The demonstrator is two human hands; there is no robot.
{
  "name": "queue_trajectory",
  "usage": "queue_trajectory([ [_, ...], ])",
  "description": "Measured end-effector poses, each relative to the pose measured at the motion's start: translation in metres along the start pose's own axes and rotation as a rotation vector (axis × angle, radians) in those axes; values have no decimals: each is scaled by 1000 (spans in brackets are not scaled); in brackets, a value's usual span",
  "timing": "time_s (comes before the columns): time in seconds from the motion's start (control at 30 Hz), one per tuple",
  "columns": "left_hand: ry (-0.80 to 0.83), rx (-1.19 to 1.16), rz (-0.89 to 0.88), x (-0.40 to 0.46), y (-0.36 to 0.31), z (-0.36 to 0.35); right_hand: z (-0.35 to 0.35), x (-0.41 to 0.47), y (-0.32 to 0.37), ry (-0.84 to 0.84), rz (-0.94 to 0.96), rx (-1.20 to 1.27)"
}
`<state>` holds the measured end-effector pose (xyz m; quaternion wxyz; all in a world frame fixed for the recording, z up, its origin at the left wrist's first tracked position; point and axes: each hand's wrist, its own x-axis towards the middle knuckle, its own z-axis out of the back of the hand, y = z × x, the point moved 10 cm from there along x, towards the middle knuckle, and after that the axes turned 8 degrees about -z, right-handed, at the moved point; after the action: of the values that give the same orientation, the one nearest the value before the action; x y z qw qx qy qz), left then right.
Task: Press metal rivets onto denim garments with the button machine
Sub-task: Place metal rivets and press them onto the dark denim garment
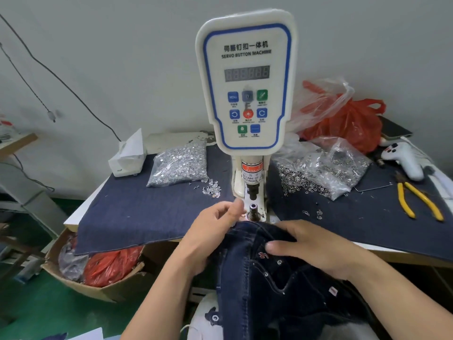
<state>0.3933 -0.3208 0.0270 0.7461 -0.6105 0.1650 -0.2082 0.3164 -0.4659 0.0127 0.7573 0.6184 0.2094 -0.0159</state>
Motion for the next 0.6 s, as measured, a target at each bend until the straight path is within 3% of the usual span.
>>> queue_trajectory([
  [0.07, 311, 143, 67, -11, 10, -24, 3, 1, 3, 10, -6, 112],
  [0.13, 425, 104, 102, -19, 18, -33, 0, 2, 5, 61, -34, 140],
  [0.23, 318, -194, 85, -18, 17, -25, -1, 1, 4, 127, -85, 106],
  [0.4, 226, -315, 124, -17, 27, -25, 12, 0, -3, 137, -158, -93],
  [0.6, -49, -450, 204, -7, 39, -22, 31, 17, -17, 31, -152, 145],
])
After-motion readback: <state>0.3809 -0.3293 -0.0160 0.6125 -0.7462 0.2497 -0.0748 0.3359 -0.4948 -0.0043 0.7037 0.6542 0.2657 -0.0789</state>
